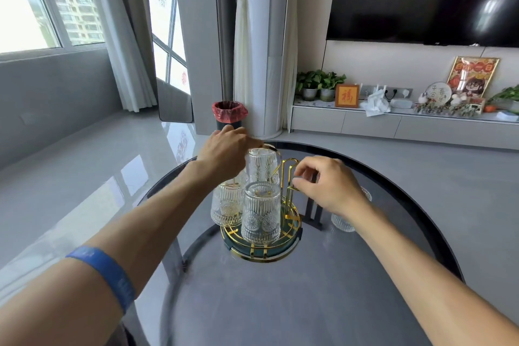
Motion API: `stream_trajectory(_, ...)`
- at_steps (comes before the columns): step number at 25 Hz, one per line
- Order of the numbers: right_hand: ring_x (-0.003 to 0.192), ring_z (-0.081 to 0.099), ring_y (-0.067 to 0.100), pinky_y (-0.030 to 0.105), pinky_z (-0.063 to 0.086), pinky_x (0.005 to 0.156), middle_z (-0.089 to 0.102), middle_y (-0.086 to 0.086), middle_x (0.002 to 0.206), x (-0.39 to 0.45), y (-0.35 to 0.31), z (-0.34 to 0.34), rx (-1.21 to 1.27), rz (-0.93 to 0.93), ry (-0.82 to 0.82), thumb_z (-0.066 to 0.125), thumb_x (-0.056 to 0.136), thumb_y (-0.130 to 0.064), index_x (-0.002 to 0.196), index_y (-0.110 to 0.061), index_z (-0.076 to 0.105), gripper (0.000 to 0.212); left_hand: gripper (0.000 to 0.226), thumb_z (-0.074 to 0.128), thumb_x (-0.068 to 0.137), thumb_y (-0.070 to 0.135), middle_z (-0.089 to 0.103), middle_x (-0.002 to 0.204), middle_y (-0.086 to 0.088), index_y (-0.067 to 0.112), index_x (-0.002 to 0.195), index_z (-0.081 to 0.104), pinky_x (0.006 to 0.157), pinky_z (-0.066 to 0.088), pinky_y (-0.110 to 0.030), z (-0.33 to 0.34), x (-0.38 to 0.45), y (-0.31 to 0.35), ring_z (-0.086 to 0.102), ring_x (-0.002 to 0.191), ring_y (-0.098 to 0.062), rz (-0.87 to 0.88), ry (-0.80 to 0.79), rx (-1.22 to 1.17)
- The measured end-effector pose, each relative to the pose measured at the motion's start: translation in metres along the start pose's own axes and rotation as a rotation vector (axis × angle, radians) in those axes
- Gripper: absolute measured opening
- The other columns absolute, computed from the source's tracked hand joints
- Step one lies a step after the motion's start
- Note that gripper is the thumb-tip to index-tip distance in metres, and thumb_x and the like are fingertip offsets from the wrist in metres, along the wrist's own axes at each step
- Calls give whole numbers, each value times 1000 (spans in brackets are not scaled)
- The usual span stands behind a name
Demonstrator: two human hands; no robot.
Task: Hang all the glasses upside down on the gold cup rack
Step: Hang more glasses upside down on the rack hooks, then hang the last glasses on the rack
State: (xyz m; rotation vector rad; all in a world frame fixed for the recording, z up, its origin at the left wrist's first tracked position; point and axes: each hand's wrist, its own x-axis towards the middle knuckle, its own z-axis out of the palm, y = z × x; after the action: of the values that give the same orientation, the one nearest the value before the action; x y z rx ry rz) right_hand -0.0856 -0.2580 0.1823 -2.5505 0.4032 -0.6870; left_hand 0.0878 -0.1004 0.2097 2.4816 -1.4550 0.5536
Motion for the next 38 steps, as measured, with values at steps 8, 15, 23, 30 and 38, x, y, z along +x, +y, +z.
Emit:
stream_trajectory(8,70,54,7,25,39,61,62,-14,93,-9,17,16,50,59,-3,64,85,-40,91,-30,68,13,26,53,98,33,60,97,-7,22,113,70,62,56,-41,12,-10,22,64,76,-24,-62,141,-196)
stream_trajectory(15,101,56,21,31,40,74,60,-5,116,-12,36,24,-59,94,22,65,83,-31,115,-28,61,33,26,51,100,25,65,95,-11,24,117,70,59,48,-38,17,-15,19,63,76,-32,-185,230,-243)
stream_trajectory(23,131,39,43,52,39,99,22,11,158,-36,105,47,73,736,198,81,70,-21,152,-23,13,106,48,47,96,30,55,145,3,31,144,45,96,37,-51,26,-34,18,40,128,-34,-247,159,-105)
stream_trajectory(30,107,52,30,38,44,81,51,6,134,-31,120,72,360,822,286,83,65,-29,133,-26,34,85,59,45,90,14,50,149,-2,24,148,39,98,42,-50,27,-38,18,46,124,-35,-197,128,-243)
stream_trajectory(38,107,63,20,29,53,82,66,-1,117,-34,86,30,615,376,53,88,51,-34,119,-39,54,76,57,37,92,32,48,149,-2,25,148,38,99,39,-50,31,-38,20,44,126,-34,-223,134,-266)
